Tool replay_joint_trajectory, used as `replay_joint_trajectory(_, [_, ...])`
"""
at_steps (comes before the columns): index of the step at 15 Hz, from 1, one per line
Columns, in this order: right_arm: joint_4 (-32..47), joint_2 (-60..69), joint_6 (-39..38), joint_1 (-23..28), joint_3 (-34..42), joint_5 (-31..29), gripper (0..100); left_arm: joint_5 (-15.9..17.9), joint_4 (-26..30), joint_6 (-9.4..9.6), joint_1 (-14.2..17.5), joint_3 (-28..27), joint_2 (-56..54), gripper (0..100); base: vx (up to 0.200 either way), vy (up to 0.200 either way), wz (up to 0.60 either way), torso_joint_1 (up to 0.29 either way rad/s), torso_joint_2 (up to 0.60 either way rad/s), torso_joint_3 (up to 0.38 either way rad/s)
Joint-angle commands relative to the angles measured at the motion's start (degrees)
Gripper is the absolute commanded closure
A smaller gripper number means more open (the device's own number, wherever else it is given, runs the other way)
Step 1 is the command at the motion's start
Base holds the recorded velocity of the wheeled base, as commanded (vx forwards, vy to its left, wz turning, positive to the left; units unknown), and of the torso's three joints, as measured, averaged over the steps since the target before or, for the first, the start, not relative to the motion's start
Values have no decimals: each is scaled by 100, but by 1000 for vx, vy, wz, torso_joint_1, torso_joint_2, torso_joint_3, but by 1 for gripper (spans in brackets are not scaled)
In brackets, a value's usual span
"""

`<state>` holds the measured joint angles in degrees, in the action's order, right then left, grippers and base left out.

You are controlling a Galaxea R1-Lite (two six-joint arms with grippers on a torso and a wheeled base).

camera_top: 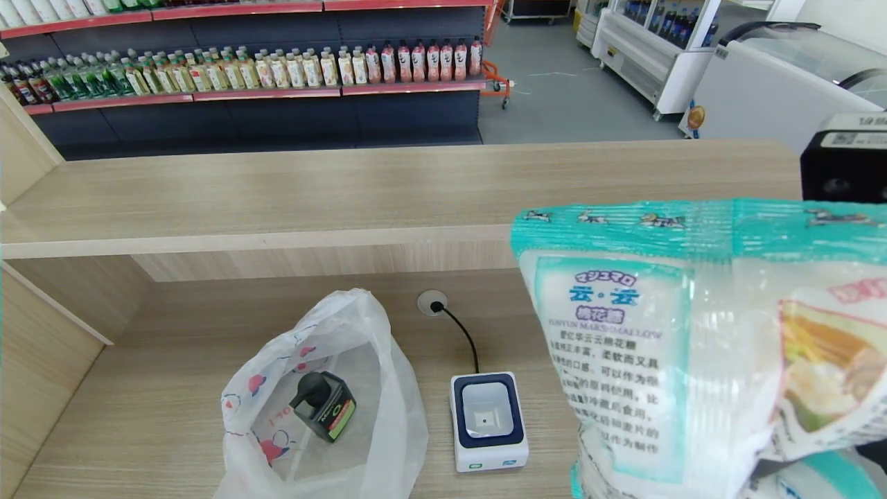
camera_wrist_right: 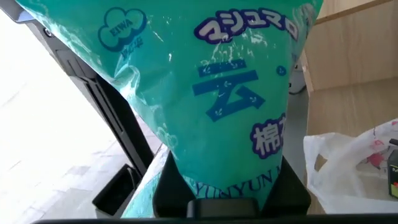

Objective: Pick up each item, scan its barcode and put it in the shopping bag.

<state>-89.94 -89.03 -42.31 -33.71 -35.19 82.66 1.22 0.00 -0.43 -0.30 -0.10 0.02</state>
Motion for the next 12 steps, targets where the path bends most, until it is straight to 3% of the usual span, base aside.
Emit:
replay_joint_trajectory(1, [-6, 114, 13, 57, -5, 4, 100, 1, 0, -1, -5, 1, -2, 0, 0, 0, 0, 0, 0, 0])
replay_joint_trajectory(3, [-6, 316, 241, 145, -40, 4, 100, 1, 0, -1, 4, 1, -2, 0, 0, 0, 0, 0, 0, 0])
replay_joint_trajectory(7, [-6, 544, 478, 1209, -181, -14, 100, 10, 0, -1, 4, 1, -2, 0, 0, 0, 0, 0, 0, 0])
replay_joint_trajectory(9, [38, 685, 434, 1428, 30, -22, 100, 1, 0, -1, 4, 1, -2, 0, 0, 0, 0, 0, 0, 0])
replay_joint_trajectory(10, [302, 764, 338, 1455, 30, -22, 100, 1, 0, -1, 4, 1, -2, 0, 0, 0, 0, 0, 0, 0])
replay_joint_trajectory(12, [1682, 1168, -647, 1587, -524, -31, 100, 1, 0, -1, 4, 1, -2, 0, 0, 0, 0, 0, 0, 0])
